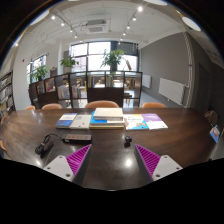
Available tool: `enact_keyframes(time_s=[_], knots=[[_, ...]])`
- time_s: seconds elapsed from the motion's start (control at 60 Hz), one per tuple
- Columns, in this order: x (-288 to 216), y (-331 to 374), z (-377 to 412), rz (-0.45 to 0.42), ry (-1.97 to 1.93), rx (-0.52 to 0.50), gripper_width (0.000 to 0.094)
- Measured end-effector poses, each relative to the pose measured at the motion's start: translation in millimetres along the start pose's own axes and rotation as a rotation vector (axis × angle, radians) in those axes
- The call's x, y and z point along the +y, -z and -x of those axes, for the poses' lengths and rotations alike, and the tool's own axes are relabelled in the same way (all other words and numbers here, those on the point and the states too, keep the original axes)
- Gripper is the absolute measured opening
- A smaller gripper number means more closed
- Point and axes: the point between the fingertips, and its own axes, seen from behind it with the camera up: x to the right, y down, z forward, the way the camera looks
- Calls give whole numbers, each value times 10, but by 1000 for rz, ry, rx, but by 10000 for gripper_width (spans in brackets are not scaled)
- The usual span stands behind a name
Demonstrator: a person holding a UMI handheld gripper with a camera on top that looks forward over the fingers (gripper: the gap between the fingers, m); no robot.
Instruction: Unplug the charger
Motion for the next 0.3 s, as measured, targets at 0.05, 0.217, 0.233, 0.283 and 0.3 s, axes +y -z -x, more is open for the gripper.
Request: enact_keyframes(time_s=[0.05, 0.217, 0.233, 0.283, 0.3], knots=[[101, 80, 35, 10, 10, -1, 852], [300, 254, 20, 43, 14, 14, 853], [313, 258, 16, 44, 14, 13, 849], [320, 281, 26, 45, 13, 7, 848], [317, 284, 26, 46, 12, 6, 848]])
